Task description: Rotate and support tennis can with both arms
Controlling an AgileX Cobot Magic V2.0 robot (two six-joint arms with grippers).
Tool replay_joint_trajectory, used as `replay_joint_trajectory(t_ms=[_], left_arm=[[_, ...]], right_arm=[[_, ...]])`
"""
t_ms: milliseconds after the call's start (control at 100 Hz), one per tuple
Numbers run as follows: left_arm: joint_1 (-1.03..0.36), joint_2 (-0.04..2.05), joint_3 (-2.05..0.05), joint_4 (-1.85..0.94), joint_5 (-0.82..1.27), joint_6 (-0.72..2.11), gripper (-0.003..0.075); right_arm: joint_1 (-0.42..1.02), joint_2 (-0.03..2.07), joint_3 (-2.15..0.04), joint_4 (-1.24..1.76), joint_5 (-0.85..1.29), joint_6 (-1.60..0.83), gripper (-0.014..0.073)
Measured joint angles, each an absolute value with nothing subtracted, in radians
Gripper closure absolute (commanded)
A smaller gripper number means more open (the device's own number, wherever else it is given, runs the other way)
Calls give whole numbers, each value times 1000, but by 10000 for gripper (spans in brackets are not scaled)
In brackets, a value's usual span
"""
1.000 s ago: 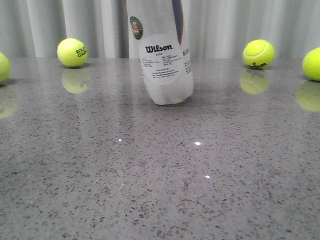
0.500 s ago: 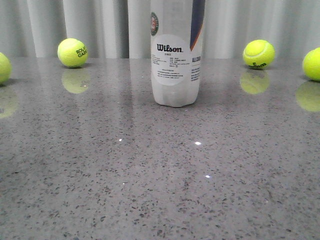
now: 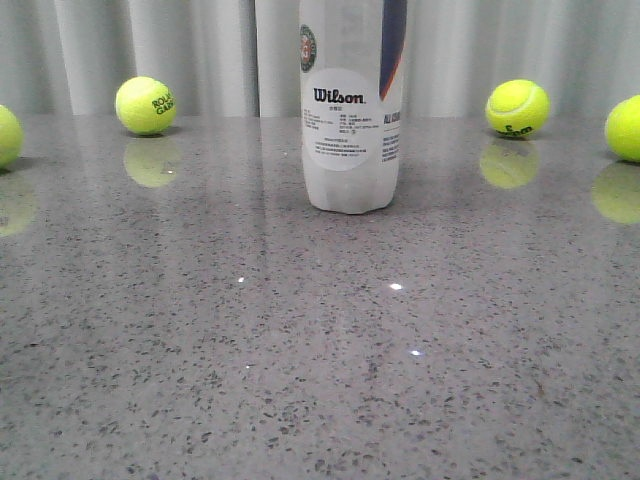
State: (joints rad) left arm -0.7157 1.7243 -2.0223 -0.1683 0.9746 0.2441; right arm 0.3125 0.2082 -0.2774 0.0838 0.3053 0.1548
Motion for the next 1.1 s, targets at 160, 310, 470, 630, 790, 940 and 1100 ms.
replay_joint_trajectory(t_ms=[160,310,470,630,790,940,1100], left_arm=[[-716,1622,-1868,-158,896,244,739],[-703,1498,-1683,-154,801,240,739],[-683,1352,-1466,-152,705,240,739],[-672,1193,-1230,-152,567,240,739],[-668,1035,-1013,-145,513,240,739],[-640,924,-866,-94,512,240,739],[-589,821,-718,-85,507,240,739]], right_arm=[[313,208,-277,84,305,155,662],[313,208,-277,84,305,155,662],[313,208,-277,84,305,155,662],[313,208,-277,84,305,155,662],[313,208,-277,84,305,154,662],[313,208,-277,84,305,154,662],[313,208,-277,84,305,154,662]])
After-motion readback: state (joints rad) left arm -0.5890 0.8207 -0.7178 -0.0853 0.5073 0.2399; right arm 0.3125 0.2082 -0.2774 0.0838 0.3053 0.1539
